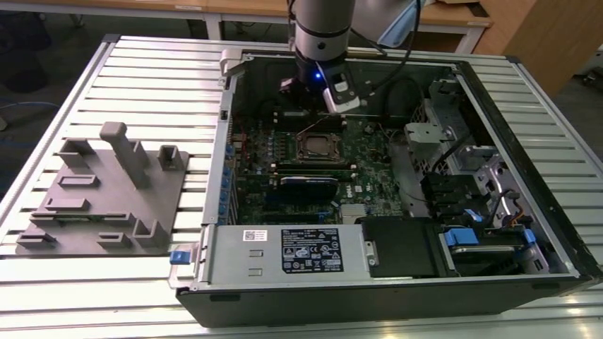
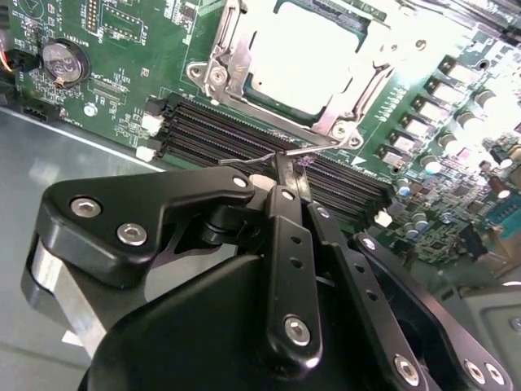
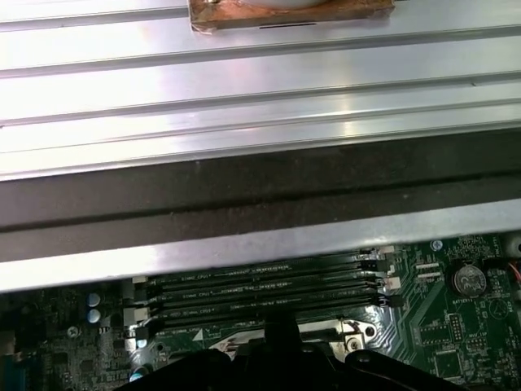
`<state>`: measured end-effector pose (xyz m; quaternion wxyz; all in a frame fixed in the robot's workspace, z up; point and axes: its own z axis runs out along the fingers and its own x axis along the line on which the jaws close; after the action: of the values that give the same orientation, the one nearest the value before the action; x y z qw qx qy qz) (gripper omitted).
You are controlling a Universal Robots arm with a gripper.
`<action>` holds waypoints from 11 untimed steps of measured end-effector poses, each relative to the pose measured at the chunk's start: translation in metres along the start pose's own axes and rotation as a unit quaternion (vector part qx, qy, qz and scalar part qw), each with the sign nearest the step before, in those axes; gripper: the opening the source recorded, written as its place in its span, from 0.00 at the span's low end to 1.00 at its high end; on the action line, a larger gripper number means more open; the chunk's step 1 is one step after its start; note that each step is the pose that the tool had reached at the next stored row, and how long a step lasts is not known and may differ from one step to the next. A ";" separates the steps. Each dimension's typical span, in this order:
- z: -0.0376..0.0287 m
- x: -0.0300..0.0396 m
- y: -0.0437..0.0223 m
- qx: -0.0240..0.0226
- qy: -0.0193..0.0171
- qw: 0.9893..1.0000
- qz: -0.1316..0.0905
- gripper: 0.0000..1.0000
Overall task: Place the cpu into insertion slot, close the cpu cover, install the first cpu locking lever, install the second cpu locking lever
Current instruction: 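Install the first cpu locking lever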
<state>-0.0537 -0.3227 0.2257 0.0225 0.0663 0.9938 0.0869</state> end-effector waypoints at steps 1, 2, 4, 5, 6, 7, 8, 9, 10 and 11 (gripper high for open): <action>0.0007 -0.0004 0.0003 0.000 0.000 1.000 0.000 0.11; 0.0010 -0.0006 0.0005 0.001 0.000 1.000 0.001 0.11; 0.0011 -0.0006 0.0007 0.001 0.000 1.000 0.001 0.11; 0.0011 -0.0006 0.0007 0.001 0.000 1.000 0.001 0.11; 0.0011 -0.0006 0.0008 0.001 0.000 1.000 0.001 0.11; 0.0015 -0.0008 0.0008 0.001 0.000 1.000 0.001 0.11; 0.0021 -0.0013 0.0008 0.001 0.000 1.000 0.001 0.11; 0.0028 -0.0020 0.0008 0.001 0.000 1.000 0.001 0.11; 0.0037 -0.0029 0.0008 0.001 0.000 1.000 0.001 0.11; 0.0046 -0.0038 0.0009 0.001 0.000 1.000 0.001 0.11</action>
<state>-0.0496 -0.3215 0.2215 0.0227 0.0677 0.9937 0.0861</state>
